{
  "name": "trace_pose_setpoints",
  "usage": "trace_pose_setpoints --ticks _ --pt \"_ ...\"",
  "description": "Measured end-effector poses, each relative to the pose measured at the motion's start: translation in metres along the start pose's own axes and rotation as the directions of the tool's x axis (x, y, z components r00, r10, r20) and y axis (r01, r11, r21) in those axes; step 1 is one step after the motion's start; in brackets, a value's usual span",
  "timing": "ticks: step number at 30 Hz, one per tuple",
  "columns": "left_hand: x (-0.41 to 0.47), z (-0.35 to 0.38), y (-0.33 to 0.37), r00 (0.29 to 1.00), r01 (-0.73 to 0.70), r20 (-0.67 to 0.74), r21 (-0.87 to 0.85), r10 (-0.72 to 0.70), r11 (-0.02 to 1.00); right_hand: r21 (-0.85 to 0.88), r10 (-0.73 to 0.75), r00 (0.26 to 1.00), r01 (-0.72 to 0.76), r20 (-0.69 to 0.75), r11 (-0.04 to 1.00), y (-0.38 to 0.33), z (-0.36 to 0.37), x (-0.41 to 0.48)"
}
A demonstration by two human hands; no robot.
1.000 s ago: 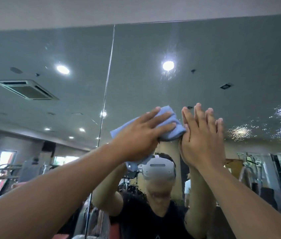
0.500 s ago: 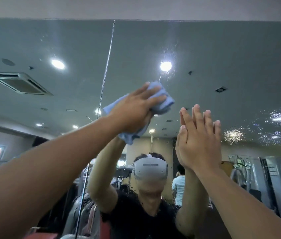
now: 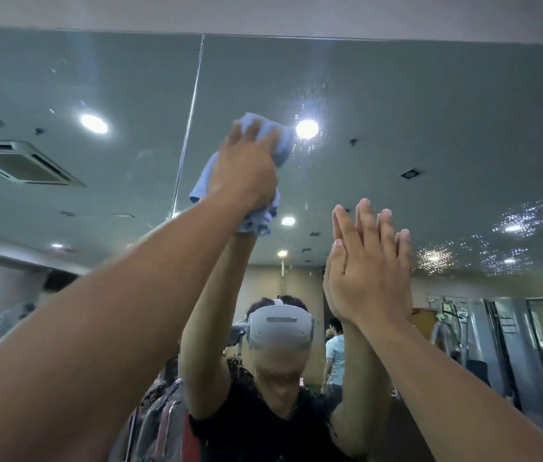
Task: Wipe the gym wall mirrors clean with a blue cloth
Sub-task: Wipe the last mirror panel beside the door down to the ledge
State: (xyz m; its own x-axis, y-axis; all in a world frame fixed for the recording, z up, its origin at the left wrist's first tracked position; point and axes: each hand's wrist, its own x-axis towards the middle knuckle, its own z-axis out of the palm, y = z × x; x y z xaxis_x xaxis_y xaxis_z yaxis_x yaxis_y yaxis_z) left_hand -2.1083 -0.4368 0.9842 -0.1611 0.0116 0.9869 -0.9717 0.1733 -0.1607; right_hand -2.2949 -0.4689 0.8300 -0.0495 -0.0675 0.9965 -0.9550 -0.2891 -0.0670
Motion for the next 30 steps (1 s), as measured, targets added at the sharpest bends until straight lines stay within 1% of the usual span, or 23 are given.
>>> trace_pose_setpoints --ticks 2,4,6,7,8,10,11,12,14,16,17,18,19,20,21,22,24,25,26,27,29,30 --pt "-0.026 0.002 0.007 0.981 -0.168 0.085 -0.046 0.172 0.985 0.024 0.003 1.000 -0.003 0.007 1.000 0.000 -0.002 0.000" --pt "-0.064 -0.002 0.001 0.936 -0.326 0.103 -0.096 0.335 0.940 0.035 0.009 1.000 -0.009 0.002 0.999 0.000 -0.004 0.001" --pt "-0.099 -0.015 -0.022 0.910 -0.393 0.108 -0.089 0.401 0.915 0.032 0.001 1.000 -0.001 0.021 0.999 0.000 -0.005 0.000" --pt "-0.107 -0.023 -0.038 0.918 -0.377 0.103 -0.076 0.383 0.923 0.031 -0.002 1.000 0.001 0.027 1.000 0.000 -0.005 0.000" --pt "-0.109 -0.029 -0.054 0.941 -0.324 0.075 -0.078 0.330 0.943 0.029 -0.004 1.000 0.003 0.027 1.000 0.000 -0.005 0.000" --pt "-0.094 -0.034 -0.082 0.988 -0.153 -0.027 -0.106 0.151 0.983 0.017 -0.002 1.000 0.001 0.024 1.000 -0.002 -0.004 0.000" --pt "-0.081 -0.035 -0.089 0.996 -0.069 -0.056 -0.100 0.064 0.993 0.011 0.001 1.000 -0.001 0.022 1.000 -0.002 -0.004 0.000" --pt "-0.069 -0.035 -0.087 0.998 -0.012 -0.068 -0.074 0.007 0.997 0.007 0.006 1.000 -0.006 0.021 1.000 -0.003 -0.003 -0.001" --pt "-0.052 -0.034 -0.072 0.995 0.056 -0.082 -0.030 -0.058 0.998 -0.002 0.008 1.000 -0.008 0.019 1.000 -0.004 -0.003 -0.001" --pt "-0.049 -0.030 -0.049 0.997 0.058 -0.050 -0.034 -0.059 0.998 -0.003 0.004 1.000 -0.004 0.025 1.000 -0.003 -0.003 -0.001" --pt "-0.055 -0.027 -0.035 0.999 0.033 -0.001 -0.053 -0.033 0.998 0.002 0.003 1.000 -0.003 0.028 1.000 -0.002 -0.003 -0.001" --pt "-0.066 -0.025 -0.022 0.998 -0.022 0.051 -0.064 0.026 0.998 0.008 0.002 1.000 -0.003 0.031 1.000 -0.002 -0.003 -0.001" --pt "-0.082 -0.020 -0.011 0.988 -0.128 0.074 -0.074 0.133 0.989 0.015 0.005 0.999 -0.006 0.038 1.000 -0.001 -0.004 -0.001" --pt "-0.101 -0.017 -0.003 0.961 -0.261 0.079 -0.070 0.266 0.963 0.022 0.010 0.999 -0.011 0.048 1.000 0.000 -0.005 0.000" --pt "-0.121 -0.015 0.000 0.918 -0.384 0.083 -0.048 0.387 0.922 0.028 0.014 0.998 -0.016 0.058 0.999 0.000 -0.006 0.000" --pt "-0.139 -0.015 -0.004 0.878 -0.461 0.126 -0.036 0.461 0.887 0.033 0.015 0.998 -0.017 0.066 0.999 0.000 -0.006 0.001" --pt "-0.161 -0.018 -0.025 0.828 -0.527 0.203 -0.034 0.522 0.849 0.036 0.012 0.997 -0.015 0.070 0.999 0.001 -0.008 0.000" --pt "-0.162 -0.021 -0.040 0.827 -0.532 0.207 -0.019 0.524 0.847 0.038 0.011 0.998 -0.013 0.064 0.999 0.001 -0.008 0.000" --pt "-0.160 -0.023 -0.054 0.845 -0.507 0.194 -0.007 0.498 0.862 0.041 0.008 0.998 -0.010 0.056 0.999 0.000 -0.009 -0.001" --pt "-0.154 -0.027 -0.066 0.881 -0.452 0.155 -0.002 0.446 0.892 0.042 0.004 0.999 -0.007 0.052 0.999 0.000 -0.009 -0.001" --pt "-0.131 -0.033 -0.089 0.958 -0.277 0.068 -0.017 0.278 0.961 0.031 0.002 0.998 -0.004 0.056 1.000 -0.001 -0.008 -0.001" --pt "-0.118 -0.036 -0.094 0.982 -0.186 0.031 -0.027 0.187 0.982 0.022 0.005 0.998 -0.006 0.059 1.000 -0.002 -0.008 -0.001"
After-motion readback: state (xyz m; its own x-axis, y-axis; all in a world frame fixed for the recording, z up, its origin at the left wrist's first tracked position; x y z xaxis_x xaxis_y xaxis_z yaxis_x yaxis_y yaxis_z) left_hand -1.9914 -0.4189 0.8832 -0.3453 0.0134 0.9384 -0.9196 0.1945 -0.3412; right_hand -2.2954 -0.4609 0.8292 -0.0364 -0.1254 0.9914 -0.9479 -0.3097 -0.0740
